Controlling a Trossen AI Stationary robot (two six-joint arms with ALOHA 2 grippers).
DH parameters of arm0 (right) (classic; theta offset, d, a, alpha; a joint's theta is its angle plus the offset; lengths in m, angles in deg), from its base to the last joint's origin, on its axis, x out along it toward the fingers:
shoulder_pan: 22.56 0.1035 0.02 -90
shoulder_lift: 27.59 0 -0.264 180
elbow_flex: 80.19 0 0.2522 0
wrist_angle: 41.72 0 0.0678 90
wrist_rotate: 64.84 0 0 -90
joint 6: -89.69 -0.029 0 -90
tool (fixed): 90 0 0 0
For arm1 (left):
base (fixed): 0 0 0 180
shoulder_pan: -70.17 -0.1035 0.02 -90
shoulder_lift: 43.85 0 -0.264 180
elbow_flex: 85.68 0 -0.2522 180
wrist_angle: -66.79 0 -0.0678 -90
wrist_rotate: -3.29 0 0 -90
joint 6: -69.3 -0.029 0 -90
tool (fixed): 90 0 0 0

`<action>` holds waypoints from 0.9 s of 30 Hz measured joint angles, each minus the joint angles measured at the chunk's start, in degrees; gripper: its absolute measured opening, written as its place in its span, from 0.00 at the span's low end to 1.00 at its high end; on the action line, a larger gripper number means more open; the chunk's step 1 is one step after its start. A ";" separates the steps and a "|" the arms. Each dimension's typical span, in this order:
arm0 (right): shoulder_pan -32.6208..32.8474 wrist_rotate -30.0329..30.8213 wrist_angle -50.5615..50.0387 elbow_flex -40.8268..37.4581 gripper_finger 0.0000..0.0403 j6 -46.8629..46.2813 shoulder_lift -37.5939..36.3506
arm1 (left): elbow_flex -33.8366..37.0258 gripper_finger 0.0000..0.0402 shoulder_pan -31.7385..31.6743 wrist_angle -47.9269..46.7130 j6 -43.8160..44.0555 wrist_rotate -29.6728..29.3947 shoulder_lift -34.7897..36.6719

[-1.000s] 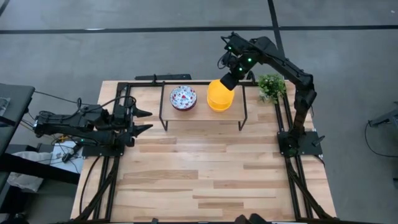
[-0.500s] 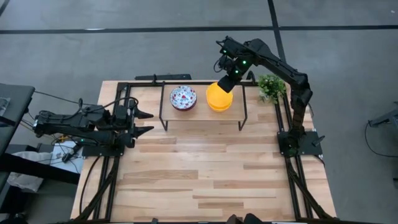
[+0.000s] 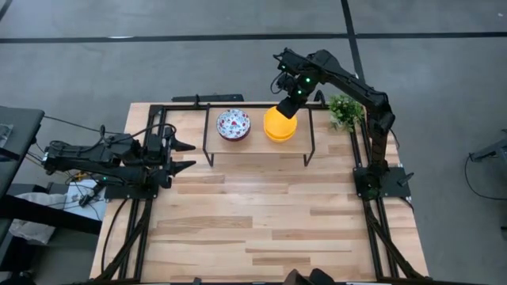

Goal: Pick & Place Mini bowls
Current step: Stack the yellow bowl on the yellow bowl on the shelf

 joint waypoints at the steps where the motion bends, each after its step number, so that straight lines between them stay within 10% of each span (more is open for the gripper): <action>1: 0.00 -0.06 -0.04 0.00 0.00 0.01 -0.01 | 0.00 0.57 0.00 0.00 0.00 0.01 0.00; 27: 0.00 4.65 -0.90 2.11 0.19 1.02 -0.41 | -0.02 0.57 0.00 0.03 0.08 0.01 0.00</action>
